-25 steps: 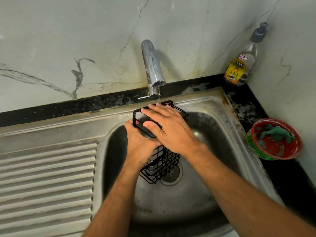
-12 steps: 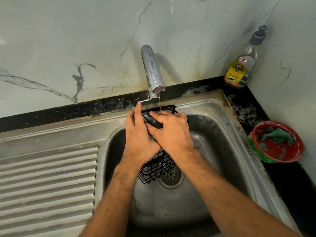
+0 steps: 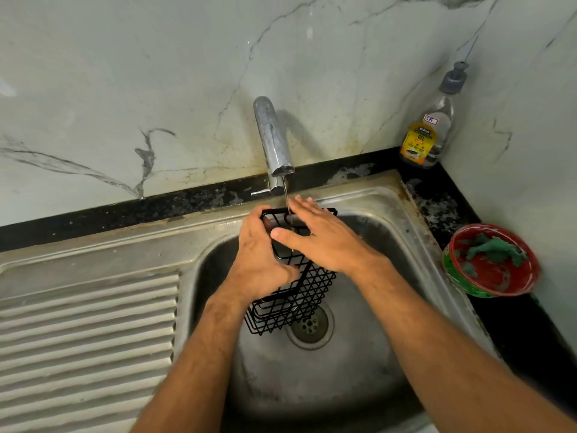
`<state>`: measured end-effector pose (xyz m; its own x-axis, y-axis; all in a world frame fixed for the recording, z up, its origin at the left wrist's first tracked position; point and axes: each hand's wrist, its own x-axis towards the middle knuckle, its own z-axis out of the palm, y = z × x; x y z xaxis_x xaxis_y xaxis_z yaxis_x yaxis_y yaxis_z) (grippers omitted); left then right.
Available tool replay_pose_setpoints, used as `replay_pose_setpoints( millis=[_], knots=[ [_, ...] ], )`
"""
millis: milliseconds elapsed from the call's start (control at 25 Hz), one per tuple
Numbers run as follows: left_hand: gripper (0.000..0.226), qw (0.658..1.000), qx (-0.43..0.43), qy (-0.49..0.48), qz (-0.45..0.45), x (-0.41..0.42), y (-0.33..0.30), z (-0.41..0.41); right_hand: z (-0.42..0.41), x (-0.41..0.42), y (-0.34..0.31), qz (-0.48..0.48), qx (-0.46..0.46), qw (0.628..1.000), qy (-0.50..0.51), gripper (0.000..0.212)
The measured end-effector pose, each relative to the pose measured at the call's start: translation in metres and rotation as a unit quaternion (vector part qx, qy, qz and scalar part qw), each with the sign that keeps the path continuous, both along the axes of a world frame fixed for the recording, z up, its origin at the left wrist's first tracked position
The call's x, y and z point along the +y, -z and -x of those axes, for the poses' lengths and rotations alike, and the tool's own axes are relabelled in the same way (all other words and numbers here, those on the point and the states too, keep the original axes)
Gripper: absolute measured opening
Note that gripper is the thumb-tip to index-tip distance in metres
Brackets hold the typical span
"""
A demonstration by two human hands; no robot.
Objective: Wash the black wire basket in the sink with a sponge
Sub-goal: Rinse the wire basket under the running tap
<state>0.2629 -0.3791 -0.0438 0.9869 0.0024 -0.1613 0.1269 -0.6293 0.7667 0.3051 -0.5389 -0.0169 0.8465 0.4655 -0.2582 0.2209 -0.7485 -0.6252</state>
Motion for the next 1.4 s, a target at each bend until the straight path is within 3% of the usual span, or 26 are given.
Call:
replay_pose_setpoints(
  millis=[200,320,400,520,600,680,840,1000,1160,1280,1400],
  knots=[
    [0.107,0.998,-0.059,-0.017,0.022,0.002,0.009,0.006,0.016,0.022,0.004,-0.005,-0.152,0.984,-0.091,0.062],
    [0.106,0.995,-0.034,-0.051,0.078,0.016,0.017,0.018,0.015,0.012,0.016,0.006,-0.12,0.99,-0.069,0.066],
    [0.106,0.991,0.001,-0.086,0.1,0.022,0.018,0.025,0.01,0.001,0.025,0.035,-0.042,0.998,0.042,0.071],
    [0.107,0.992,0.006,-0.093,0.09,0.019,0.02,0.027,0.015,-0.013,0.036,-0.137,0.097,0.963,0.209,0.068],
    [0.107,0.987,-0.001,-0.104,0.12,0.017,0.025,0.028,0.032,-0.015,0.045,-0.316,0.149,0.902,0.253,0.064],
    [0.105,0.971,-0.013,-0.145,0.187,0.017,0.028,0.03,0.047,-0.011,0.058,-0.377,0.177,0.869,0.267,0.068],
    [0.085,0.904,-0.054,-0.234,0.352,0.015,0.041,0.041,0.05,-0.002,0.075,-0.317,0.137,0.904,0.251,0.063],
    [0.093,0.851,-0.061,-0.275,0.443,0.034,0.064,0.044,0.034,-0.001,0.053,-0.197,0.093,0.963,0.157,0.075],
    [0.068,0.821,-0.013,-0.299,0.485,0.035,0.063,0.052,0.015,0.006,0.03,-0.169,0.069,0.98,0.079,0.079],
    [0.068,0.853,0.128,-0.259,0.434,0.051,0.071,0.059,0.001,0.01,0.022,-0.093,0.019,0.995,-0.001,0.083],
    [0.124,0.941,0.212,-0.176,0.199,0.059,0.059,0.059,-0.009,0.013,0.024,-0.037,-0.052,0.997,-0.032,0.083]
  ],
)
